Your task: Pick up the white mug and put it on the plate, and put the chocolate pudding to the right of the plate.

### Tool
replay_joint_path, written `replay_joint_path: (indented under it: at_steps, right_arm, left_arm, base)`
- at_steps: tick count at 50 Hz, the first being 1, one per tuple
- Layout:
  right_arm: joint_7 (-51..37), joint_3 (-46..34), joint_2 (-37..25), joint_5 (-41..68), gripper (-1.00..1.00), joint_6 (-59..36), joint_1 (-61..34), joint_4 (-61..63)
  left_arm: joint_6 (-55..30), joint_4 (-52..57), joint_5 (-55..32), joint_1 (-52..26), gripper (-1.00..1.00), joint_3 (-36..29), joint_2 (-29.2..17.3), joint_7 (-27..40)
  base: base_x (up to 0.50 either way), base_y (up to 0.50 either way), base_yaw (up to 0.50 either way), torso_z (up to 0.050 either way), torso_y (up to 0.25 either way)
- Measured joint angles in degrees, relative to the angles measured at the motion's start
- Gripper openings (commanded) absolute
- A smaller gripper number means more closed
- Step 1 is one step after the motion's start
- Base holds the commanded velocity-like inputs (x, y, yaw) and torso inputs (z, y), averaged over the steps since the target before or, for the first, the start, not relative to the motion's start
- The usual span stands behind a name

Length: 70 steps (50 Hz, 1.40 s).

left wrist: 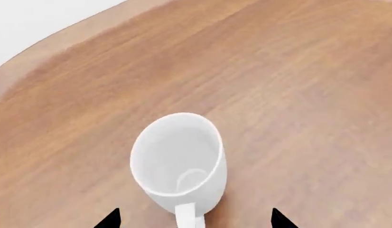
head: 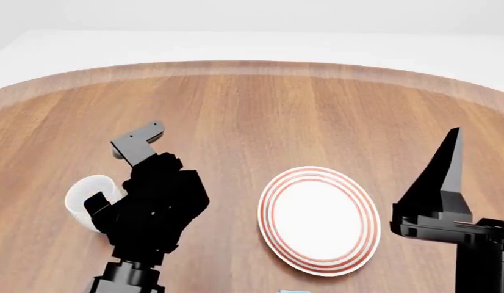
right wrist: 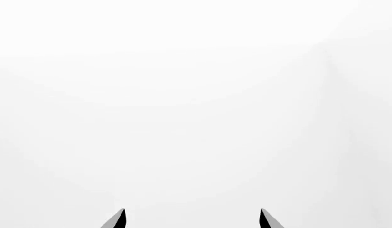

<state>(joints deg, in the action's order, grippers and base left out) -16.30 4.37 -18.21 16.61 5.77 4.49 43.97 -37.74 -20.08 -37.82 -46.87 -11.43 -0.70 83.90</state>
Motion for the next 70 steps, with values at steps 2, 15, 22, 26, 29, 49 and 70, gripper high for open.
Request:
replay_joint_path:
  at_steps: [2, 15, 22, 26, 29, 49, 70]
  right_arm:
    - [0.00, -0.11, -0.02, -0.02, 1.00, 0.05, 0.02, -0.04]
    - [0.01, -0.75, -0.15, -0.21, 1.00, 0.48, 0.18, -0.46]
    - [0.01, -1.04, -0.25, -0.32, 1.00, 0.71, 0.32, -0.60]
    - [0.00, -1.18, -0.32, -0.37, 1.00, 0.82, 0.38, -0.65]
    - [-0.01, -1.28, -0.38, -0.40, 1.00, 0.89, 0.40, -0.72]
    - [-0.25, -1.82, -0.78, -0.51, 1.00, 1.08, 0.45, -0.94]
    - [-0.42, -2.52, -1.13, -0.65, 1.00, 1.35, 0.41, -1.40]
  left_arm:
    - [1.28, -0.65, -1.09, 0.18, 1.00, -0.34, 0.02, -0.34]
    - [9.73, -4.19, -6.67, 1.60, 1.00, -1.39, -0.35, -3.31]
    - [14.10, -5.53, -8.40, 2.48, 1.00, -1.32, -0.97, -5.52]
    - [16.06, -6.19, -9.03, 2.86, 1.00, -1.24, -1.39, -6.57]
    - [17.21, -6.28, -9.41, 3.18, 1.00, -1.25, -1.76, -7.15]
    - [20.55, -6.71, -10.11, 4.47, 1.00, -2.17, -3.58, -8.46]
    - [22.96, -8.97, -9.79, 5.51, 1.00, -2.47, -4.62, -8.76]
  base:
    - [0.00, 0.00, 0.00, 0.000, 0.000]
    - [0.00, 0.00, 0.00, 0.000, 0.000]
    - [0.00, 0.00, 0.00, 0.000, 0.000]
    - [0.00, 0.00, 0.00, 0.000, 0.000]
    - [0.00, 0.00, 0.00, 0.000, 0.000]
    - [0.00, 0.00, 0.00, 0.000, 0.000]
    - [0.00, 0.00, 0.00, 0.000, 0.000]
